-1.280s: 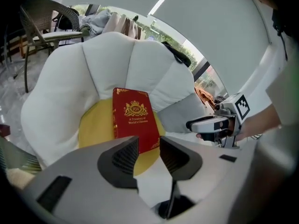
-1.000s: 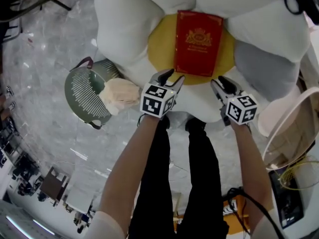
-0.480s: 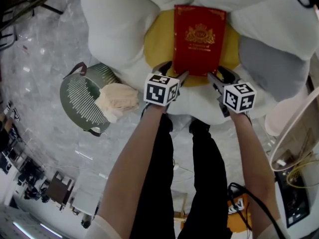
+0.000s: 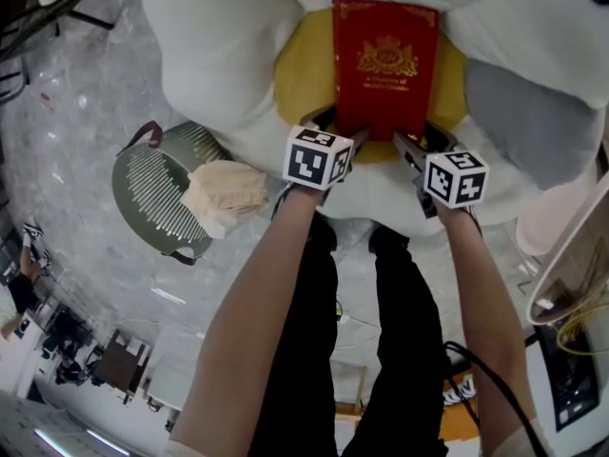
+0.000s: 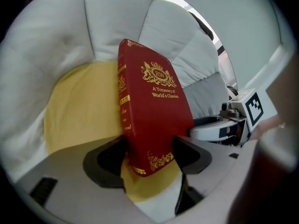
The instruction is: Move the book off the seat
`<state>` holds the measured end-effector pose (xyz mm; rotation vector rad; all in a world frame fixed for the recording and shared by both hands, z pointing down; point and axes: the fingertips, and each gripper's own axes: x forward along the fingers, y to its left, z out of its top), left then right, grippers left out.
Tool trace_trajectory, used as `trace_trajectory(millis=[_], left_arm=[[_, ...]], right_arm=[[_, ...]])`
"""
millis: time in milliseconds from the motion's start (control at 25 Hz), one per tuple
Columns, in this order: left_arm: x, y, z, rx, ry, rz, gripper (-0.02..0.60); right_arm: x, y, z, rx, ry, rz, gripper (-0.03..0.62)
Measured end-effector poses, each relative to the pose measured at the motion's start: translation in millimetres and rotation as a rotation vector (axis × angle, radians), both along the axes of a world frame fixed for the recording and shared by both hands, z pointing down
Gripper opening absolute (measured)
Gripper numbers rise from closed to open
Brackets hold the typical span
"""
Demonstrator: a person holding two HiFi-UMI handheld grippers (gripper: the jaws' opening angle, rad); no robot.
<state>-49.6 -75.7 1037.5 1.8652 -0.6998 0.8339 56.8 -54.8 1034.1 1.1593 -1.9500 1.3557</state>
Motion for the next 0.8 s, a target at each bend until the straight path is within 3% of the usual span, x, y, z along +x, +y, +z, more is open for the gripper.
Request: trace_trajectory(millis=[360, 800], left_arm=[[-1.5, 6.6, -27.8, 0.004, 0.002, -0.023, 0.308], [1.6, 20.2, -117.2, 0.044, -0.003, -0.014, 0.308]], right_arm=[[0.4, 6.3, -26.9, 0.008, 0.035, -0.012, 0.262], [1.8, 21.3, -114.9, 0.028, 0.03, 0.001, 0.262]])
